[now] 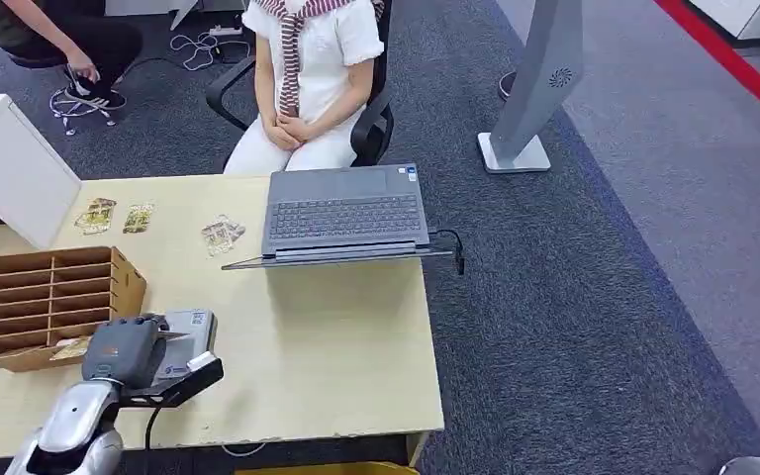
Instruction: Pass the card to the sensor for recognition and then transmit it.
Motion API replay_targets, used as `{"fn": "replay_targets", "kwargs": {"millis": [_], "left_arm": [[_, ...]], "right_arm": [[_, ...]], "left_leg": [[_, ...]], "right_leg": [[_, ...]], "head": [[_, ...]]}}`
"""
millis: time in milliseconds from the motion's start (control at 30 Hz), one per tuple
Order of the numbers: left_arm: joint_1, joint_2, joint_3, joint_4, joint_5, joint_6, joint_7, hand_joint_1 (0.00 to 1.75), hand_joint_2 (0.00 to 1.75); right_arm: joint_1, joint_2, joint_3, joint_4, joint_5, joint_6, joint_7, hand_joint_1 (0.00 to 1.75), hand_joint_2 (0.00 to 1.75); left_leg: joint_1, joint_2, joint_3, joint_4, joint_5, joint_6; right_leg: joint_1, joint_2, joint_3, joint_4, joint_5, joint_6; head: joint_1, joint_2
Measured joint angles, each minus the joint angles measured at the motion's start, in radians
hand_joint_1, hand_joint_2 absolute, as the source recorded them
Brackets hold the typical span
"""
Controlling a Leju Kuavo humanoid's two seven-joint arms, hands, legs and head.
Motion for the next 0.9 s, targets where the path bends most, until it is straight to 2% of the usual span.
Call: {"fn": "replay_targets", "kwargs": {"millis": [67, 233, 367, 533, 733, 900], "left_arm": [[0.002, 0.0, 0.0, -0.012, 0.009, 0.032, 0.0, 1.75, 1.75], [0.012, -0.025, 0.006, -0.122, 0.046, 0.248, -0.015, 1.75, 1.75], [0.025, -0.038, 0.023, -0.213, 0.082, 0.306, -0.052, 1.75, 1.75], [0.031, -0.049, 0.058, -0.336, 0.137, 0.407, -0.126, 1.75, 1.75], [0.012, -0.052, 0.081, -0.426, 0.157, 0.43, -0.155, 1.75, 1.75], [-0.128, -0.039, 0.114, -0.376, 0.133, 0.376, -0.114, 1.75, 1.75]], "right_arm": [[0.0, 0.0, -0.001, 0.0, -0.001, 0.0, -0.002, 0.0, 0.0], [0.0, 0.0, -0.003, 0.0, -0.003, -0.003, -0.007, 0.0, 0.0], [0.0, 0.0, -0.005, 0.0, -0.002, -0.009, -0.011, 0.0, 0.0], [0.0, 0.0, -0.008, 0.0, 0.003, -0.017, -0.013, 0.0, 0.0], [0.0, 0.0, -0.011, 0.0, 0.018, -0.02, -0.013, 0.0, 0.0], [-0.003, 0.0, -0.011, 0.0, 0.036, -0.017, -0.013, 0.0, 0.0]], "left_leg": [[0.0, 0.0, 0.0, 0.0, 0.001, -0.001], [0.0, -0.001, -0.002, 0.0, 0.002, -0.001], [0.0, -0.001, -0.002, 0.0, 0.001, -0.001], [0.0, -0.001, -0.003, 0.0, 0.001, -0.001], [0.0, -0.002, -0.003, 0.0, 0.002, -0.002], [0.0, -0.004, -0.004, 0.0, 0.005, -0.003]], "right_leg": [[0.0, 0.0, -0.001, 0.0, 0.0, 0.0], [0.0, -0.001, -0.002, 0.001, 0.001, -0.001], [0.0, -0.001, -0.002, 0.0, 0.001, -0.001], [0.0, -0.001, -0.002, 0.0, 0.001, -0.001], [0.0, -0.001, -0.003, 0.0, 0.001, -0.002], [0.0, -0.003, -0.003, 0.001, 0.003, -0.003]], "head": [[0.0, 0.0], [0.0, 0.0], [0.0, 0.0], [0.0, 0.0], [0.0, 0.0], [0.0, 0.0]]}}
